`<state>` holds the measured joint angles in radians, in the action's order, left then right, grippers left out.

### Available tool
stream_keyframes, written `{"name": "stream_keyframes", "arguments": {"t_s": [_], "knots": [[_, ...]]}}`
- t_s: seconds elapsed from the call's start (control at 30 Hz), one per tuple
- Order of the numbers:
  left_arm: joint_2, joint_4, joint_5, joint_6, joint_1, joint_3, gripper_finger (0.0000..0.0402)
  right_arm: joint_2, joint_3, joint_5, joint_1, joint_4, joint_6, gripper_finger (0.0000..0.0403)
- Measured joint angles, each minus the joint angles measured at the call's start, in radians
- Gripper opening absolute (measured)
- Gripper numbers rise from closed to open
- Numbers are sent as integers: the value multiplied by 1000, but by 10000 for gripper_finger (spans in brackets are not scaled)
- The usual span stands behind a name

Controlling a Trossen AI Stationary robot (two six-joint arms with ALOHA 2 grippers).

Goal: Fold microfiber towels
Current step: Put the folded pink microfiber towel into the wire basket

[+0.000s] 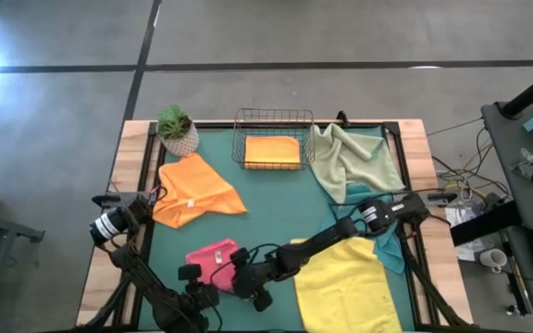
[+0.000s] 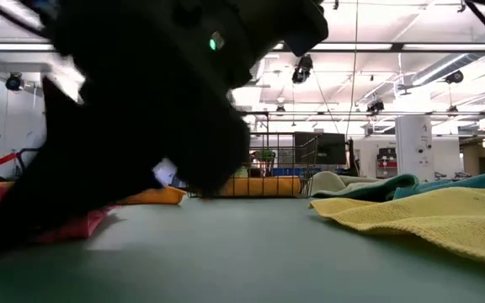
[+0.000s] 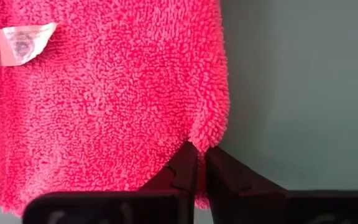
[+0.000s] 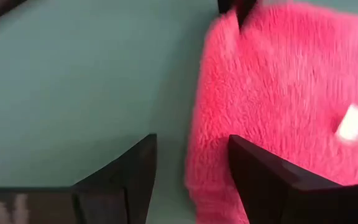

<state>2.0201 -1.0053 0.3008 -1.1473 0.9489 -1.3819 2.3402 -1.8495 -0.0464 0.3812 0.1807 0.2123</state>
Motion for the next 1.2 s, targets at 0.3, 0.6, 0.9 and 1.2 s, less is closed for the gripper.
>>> {"name": "stream_keyframes", "arguments": {"t_s": [0.3,0.6,0.9,1.2], "knots": [[-1,5,-2,2,-1,0,3,65,-182,-95,-9,211,-11,164],[-18,14,-6,3,-16,1,2,64,-167,-94,-24,251,-44,46],[-101,-4,-7,65,-68,-48,2,61,-273,-73,-18,458,-69,10],[-245,-11,-54,136,-115,-57,2,28,-435,-64,-3,699,-161,9]]}}
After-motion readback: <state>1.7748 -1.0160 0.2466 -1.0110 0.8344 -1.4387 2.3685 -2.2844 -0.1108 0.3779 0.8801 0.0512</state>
